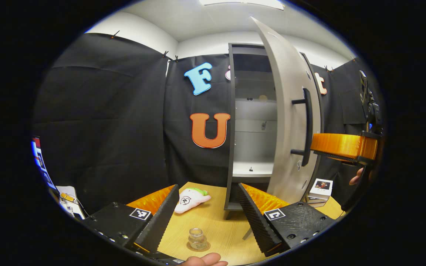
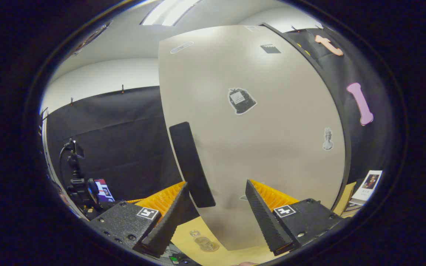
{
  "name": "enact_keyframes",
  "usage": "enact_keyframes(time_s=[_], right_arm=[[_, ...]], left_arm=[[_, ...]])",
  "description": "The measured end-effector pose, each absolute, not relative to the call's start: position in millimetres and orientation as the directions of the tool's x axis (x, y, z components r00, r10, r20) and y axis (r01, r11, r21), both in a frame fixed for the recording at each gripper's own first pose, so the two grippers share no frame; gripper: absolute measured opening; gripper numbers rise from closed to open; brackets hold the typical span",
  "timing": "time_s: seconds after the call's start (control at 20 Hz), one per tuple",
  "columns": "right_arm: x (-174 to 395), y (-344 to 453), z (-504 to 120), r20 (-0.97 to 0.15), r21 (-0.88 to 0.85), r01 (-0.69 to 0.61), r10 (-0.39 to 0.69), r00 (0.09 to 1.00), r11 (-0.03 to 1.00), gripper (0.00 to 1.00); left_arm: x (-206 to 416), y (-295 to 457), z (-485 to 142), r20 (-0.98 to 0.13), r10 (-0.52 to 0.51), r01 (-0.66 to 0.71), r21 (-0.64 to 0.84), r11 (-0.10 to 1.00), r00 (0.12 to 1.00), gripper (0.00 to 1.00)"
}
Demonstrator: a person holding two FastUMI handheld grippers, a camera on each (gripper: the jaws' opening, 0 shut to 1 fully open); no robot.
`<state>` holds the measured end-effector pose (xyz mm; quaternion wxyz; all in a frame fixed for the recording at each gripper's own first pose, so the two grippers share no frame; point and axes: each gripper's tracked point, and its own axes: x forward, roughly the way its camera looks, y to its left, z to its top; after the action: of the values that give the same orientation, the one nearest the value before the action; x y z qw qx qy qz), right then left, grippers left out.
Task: Open the cabinet door with the right hand, grasp the bottle in the cabinet with the left hand and place it on the coaster, then close the cabinet door with the right hand.
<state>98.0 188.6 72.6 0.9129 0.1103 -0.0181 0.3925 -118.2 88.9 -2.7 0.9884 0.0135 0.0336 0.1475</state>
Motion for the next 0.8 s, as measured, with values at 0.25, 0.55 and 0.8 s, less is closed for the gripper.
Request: enact_keyframes(time_s=[0.25,0.55,0.8], right_arm=[[129,126,63,0.06,0.134,-0.518,0.515,0.855,0.845,0.98],[130,58,80,0.164,-0.074,-0.139,0.15,0.975,0.987,0.98],[118,82,79,0.195,-0.172,-0.145,0.178,0.964,0.974,0.99]], left_arm=[[-102,73,5,-0.054,0.249,-0.249,0.023,0.968,0.967,0.95],[-75,39,24,-0.008,0.186,-0.185,0.069,0.98,0.983,0.95],[-50,6,34,0.021,0.112,-0.113,0.049,0.992,0.994,0.95]])
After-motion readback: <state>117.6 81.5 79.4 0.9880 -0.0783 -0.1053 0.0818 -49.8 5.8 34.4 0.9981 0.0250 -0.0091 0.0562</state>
